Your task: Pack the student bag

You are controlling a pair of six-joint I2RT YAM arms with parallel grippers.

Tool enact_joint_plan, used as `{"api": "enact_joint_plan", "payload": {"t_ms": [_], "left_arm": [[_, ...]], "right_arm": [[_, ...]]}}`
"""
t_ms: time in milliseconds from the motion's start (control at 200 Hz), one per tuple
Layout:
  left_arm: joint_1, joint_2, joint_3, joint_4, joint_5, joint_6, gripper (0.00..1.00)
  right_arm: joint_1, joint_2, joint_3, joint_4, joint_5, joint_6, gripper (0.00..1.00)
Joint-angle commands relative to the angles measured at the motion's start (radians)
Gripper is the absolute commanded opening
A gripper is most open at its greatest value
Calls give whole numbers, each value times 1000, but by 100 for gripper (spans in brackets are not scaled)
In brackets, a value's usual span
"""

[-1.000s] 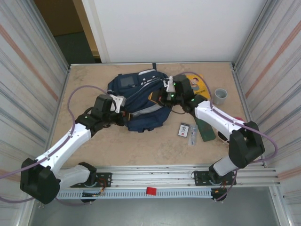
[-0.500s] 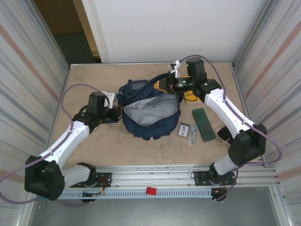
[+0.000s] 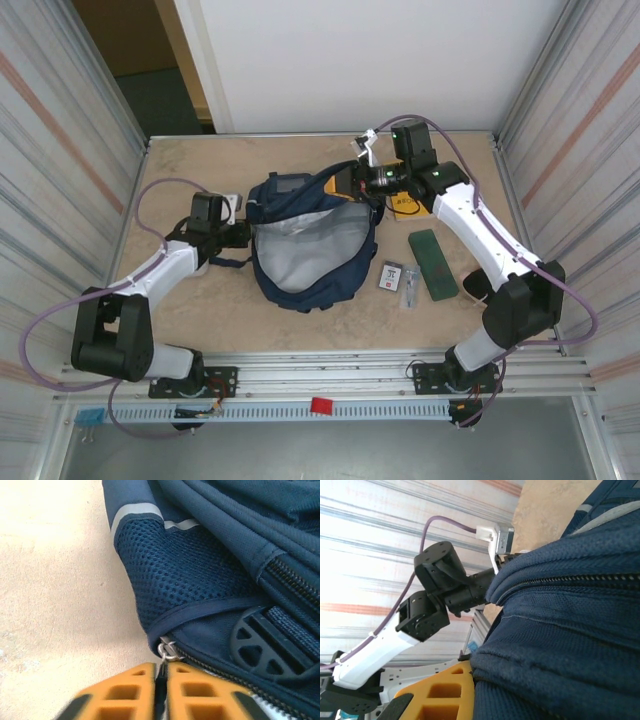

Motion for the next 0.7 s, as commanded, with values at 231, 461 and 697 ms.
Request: {"api": "enact_joint_plan", "payload": {"t_ms": [231,461,697], "left_arm": [[16,-219,65,-81,73,-183,56],[16,-297,78,-130,39,-208,57],[16,-296,62,-139,52,-242,57]], "right_arm": [[88,9,-73,324,193,53,0],[153,100,-102,459,341,87,0],[180,161,-180,518,448,162,2]]}}
